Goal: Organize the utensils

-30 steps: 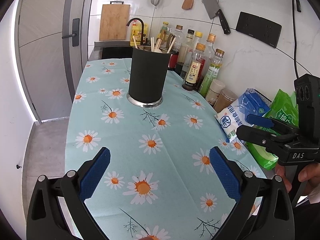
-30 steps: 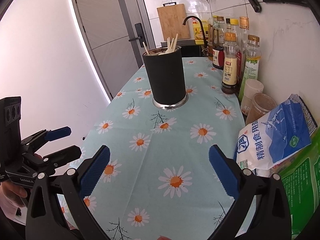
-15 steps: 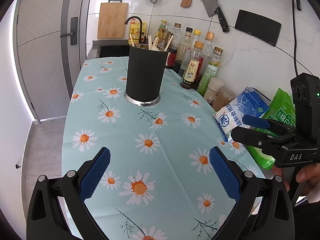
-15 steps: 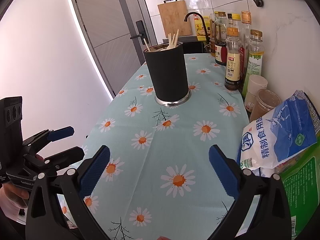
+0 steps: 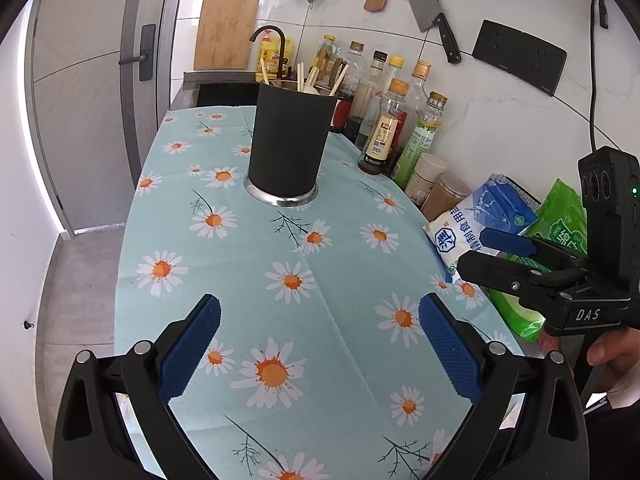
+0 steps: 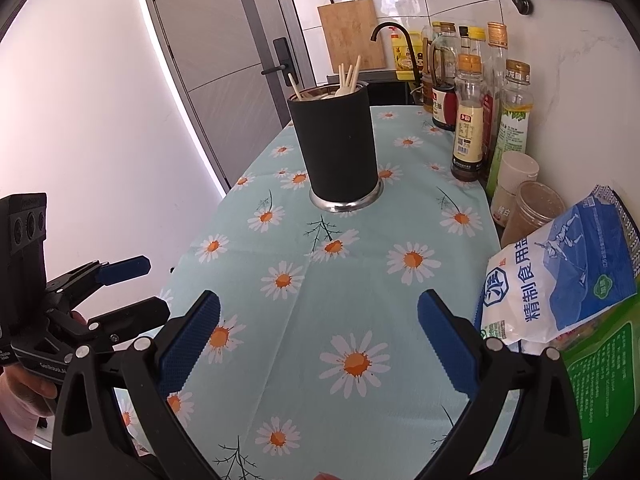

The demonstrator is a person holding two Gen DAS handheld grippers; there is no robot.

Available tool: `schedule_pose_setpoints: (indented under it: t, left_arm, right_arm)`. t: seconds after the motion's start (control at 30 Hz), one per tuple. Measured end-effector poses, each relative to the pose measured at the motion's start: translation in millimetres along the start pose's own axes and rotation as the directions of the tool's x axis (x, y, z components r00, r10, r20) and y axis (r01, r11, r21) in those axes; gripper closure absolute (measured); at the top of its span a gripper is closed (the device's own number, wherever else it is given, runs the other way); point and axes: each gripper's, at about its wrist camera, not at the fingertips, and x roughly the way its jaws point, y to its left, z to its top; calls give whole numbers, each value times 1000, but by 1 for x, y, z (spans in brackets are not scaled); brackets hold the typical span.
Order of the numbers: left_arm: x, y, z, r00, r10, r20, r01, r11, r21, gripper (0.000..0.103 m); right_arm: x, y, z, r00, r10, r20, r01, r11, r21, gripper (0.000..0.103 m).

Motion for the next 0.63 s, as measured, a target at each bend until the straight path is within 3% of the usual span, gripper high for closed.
schedule_pose_setpoints:
  t: [0.33,0.63]
  left_arm:
    - [0,-9,3,1000,-14,2,14,1000,27,6]
    - [2,-3,2,1000,-9,1,9,1000,-6,6]
  right_arm:
    - [3,-4,-1,1000,-1,-12,1,1000,23,5]
    - [3,-3,-1,1000,-3,-17,4,1000,20,5]
